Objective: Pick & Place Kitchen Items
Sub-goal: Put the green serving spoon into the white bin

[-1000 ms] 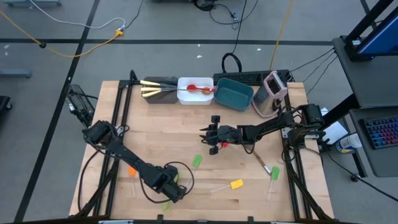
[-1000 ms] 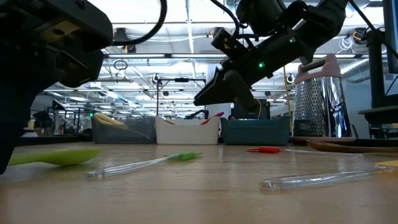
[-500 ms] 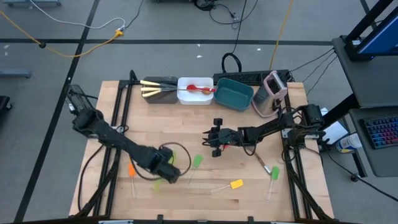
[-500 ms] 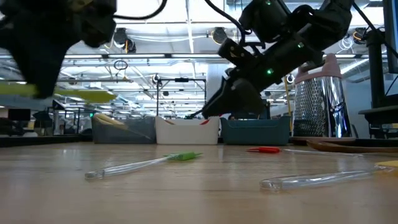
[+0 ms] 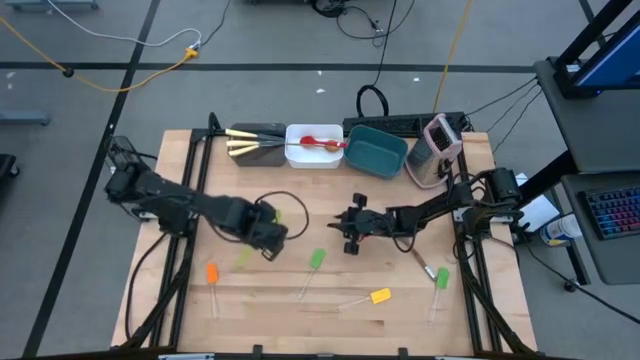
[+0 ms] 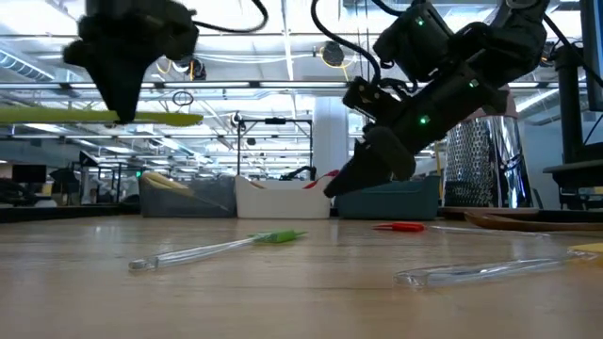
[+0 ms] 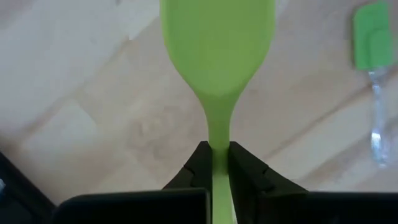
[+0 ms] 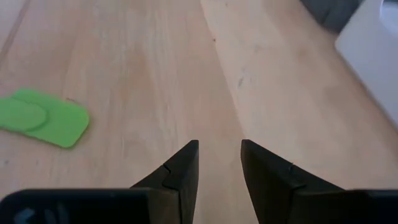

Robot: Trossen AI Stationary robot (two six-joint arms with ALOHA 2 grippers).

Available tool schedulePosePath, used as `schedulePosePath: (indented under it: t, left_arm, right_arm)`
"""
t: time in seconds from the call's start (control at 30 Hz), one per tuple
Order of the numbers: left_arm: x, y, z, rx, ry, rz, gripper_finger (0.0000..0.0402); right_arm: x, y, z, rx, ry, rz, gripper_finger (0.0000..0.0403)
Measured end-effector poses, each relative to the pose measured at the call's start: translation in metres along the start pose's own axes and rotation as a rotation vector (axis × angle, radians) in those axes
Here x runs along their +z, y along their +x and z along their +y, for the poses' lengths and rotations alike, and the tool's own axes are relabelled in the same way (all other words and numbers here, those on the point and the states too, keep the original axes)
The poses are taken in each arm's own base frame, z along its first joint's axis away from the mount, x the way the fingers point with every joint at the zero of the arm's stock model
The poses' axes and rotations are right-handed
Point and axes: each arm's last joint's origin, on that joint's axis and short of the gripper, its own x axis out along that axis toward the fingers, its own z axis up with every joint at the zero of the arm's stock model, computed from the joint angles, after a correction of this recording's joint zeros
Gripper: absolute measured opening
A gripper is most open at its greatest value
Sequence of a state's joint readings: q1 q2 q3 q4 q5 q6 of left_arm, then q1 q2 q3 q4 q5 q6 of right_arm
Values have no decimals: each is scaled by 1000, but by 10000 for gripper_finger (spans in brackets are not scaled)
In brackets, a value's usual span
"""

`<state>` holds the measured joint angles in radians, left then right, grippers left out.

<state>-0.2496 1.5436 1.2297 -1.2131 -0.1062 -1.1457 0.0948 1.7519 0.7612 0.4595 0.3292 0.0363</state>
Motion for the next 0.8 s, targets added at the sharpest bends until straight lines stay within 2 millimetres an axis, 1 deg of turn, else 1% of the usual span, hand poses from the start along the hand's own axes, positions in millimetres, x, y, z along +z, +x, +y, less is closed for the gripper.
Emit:
schedulePosePath:
  t: [0.13, 0.23, 0.37, 0.53, 0.67, 0.8]
  left_arm:
    - [23, 0, 11, 11, 65, -3, 26]
    - [41, -3, 20, 36, 111, -44, 23]
    - [68, -18, 31, 48, 186, -128, 13]
    - [101, -45, 45, 58, 324, -261, 18]
    - [122, -62, 60, 102, 359, -339, 21]
    - [136, -66, 72, 145, 390, -385, 22]
  right_arm:
    - [-9, -1, 1, 54, 57, 30, 116]
    - [-14, -2, 2, 99, 89, 43, 116]
    - [-17, -3, 2, 119, 153, 57, 116]
    - [-22, -4, 1, 114, 201, 73, 116]
    - [-25, -5, 1, 116, 210, 57, 116]
    - [-27, -7, 0, 124, 227, -1, 116]
